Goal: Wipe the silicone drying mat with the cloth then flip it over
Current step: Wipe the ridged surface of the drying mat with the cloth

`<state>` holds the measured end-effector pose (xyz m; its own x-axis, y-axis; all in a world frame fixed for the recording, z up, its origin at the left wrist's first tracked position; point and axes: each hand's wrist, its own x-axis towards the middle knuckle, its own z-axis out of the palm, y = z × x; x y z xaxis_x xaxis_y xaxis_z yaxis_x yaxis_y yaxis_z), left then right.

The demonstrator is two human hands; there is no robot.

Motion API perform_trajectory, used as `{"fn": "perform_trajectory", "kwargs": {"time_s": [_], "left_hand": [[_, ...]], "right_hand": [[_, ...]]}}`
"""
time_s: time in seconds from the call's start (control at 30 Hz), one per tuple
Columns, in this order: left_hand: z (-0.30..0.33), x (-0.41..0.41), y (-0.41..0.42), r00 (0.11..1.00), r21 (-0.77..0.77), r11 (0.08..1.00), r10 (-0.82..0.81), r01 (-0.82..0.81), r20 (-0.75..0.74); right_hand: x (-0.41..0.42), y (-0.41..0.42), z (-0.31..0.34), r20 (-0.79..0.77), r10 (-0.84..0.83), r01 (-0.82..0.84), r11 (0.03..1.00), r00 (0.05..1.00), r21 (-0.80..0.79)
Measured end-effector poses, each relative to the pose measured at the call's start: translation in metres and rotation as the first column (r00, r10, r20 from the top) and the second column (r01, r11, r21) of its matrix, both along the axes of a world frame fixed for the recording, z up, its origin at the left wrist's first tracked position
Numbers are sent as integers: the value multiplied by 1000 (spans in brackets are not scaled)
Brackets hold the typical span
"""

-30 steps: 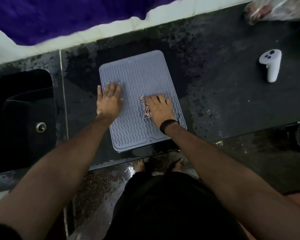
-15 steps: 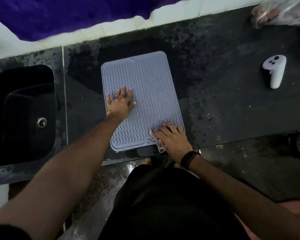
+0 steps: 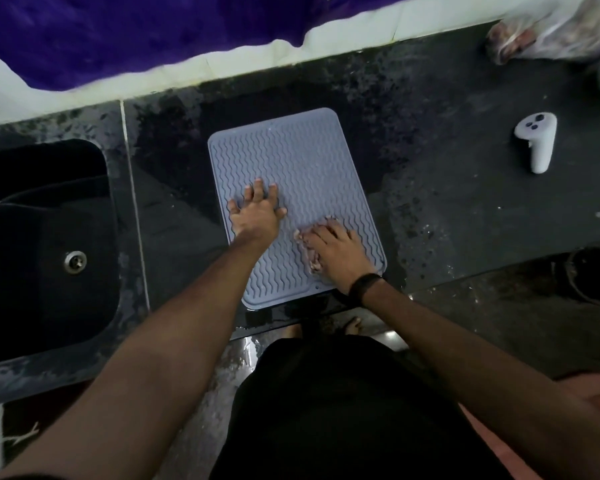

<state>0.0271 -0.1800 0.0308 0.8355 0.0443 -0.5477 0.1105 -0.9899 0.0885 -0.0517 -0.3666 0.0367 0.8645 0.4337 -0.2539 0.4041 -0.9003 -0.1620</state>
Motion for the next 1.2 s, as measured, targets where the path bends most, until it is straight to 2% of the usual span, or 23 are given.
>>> {"fn": "perform_trajectory", "kwargs": {"time_s": [0.2, 0.4, 0.53, 0.67, 0.83, 0.9, 1.07, 1.2], "left_hand": [[-4, -3, 1, 1000, -15, 1000, -11, 12, 29], [-5, 1, 2, 999, -39, 999, -14, 16, 47], [-1, 2, 1, 1000, -24, 1000, -2, 3, 31], [3, 3, -5, 999, 0, 999, 33, -33, 7], [11, 9, -15, 997, 24, 997, 76, -75, -14], [12, 13, -16, 996, 26, 996, 81, -81, -28], [10, 14, -21, 987, -36, 986, 160, -161, -27], [2, 9, -32, 967, -60, 965, 256, -255, -3]], "right_hand": [[-65, -39, 18, 17, 61, -60, 995, 998, -83], [-23, -3, 24, 58, -51, 49, 998, 997, 45], [-3, 28, 10, 7, 1, -1, 1000, 1000, 9], [-30, -9, 5, 32, 110, -110, 994, 993, -3], [-49, -53, 16, -16, 212, -212, 977, 977, 11], [-39, -62, 24, 3, 181, -181, 983, 983, 37], [44, -59, 25, 92, -56, 52, 998, 994, 40], [79, -50, 5, 31, -43, 45, 998, 999, -34]]}}
